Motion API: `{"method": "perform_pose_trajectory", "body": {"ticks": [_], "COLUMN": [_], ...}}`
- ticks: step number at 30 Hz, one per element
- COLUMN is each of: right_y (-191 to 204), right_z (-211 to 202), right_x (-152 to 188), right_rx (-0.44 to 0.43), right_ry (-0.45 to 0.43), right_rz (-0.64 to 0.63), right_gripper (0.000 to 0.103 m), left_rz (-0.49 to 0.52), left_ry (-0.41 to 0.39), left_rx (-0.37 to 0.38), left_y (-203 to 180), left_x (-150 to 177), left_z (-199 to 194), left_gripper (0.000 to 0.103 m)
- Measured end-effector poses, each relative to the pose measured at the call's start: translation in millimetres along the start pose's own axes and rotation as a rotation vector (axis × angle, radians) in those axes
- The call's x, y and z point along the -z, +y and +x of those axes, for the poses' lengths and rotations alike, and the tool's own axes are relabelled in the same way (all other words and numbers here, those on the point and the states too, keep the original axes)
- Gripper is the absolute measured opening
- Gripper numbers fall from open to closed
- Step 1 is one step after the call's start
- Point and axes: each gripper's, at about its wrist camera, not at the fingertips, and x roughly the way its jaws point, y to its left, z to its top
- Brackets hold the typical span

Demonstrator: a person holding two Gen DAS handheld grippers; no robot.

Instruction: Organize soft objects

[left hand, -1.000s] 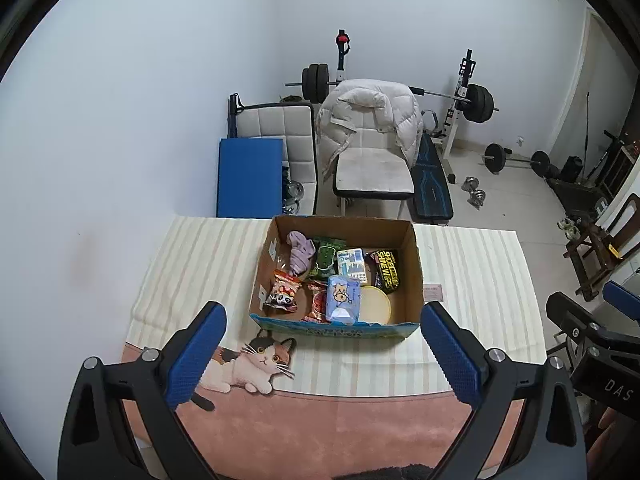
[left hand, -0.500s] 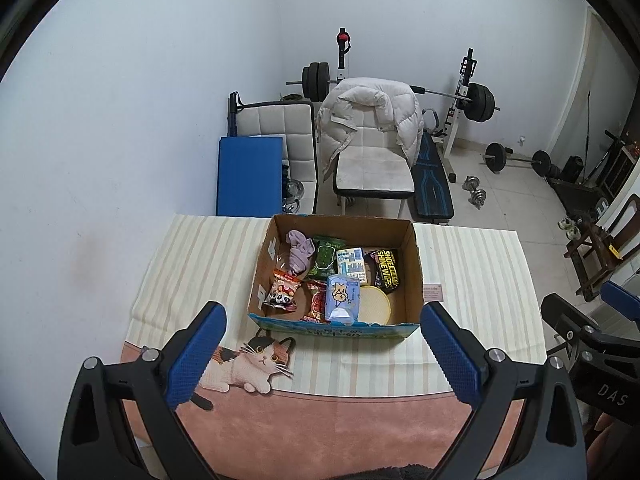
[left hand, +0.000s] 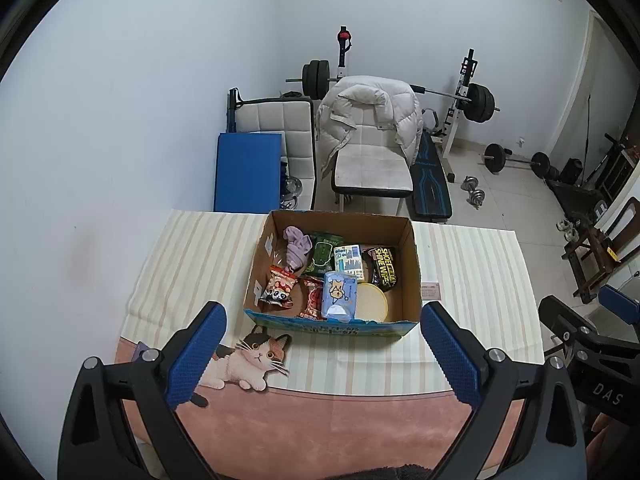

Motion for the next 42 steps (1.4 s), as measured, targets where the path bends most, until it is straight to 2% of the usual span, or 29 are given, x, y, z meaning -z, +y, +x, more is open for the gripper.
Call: {"method": "perform_pose_trajectory", "body": {"ticks": [42], "right_y": [-3.6], "right_z": [-7.6], "right_x": [7.8], "right_rx": [0.012], "right_ry": [-0.006], "right_rz": [0.01], "right_gripper": [0.103], "left_rz": [-0.005], "left_ry": [0.001], "left_rx": [0.006], "left_y": [-10.3], "left_x": [1.5], "left_z": [-8.2], "left_gripper": [0.1]}}
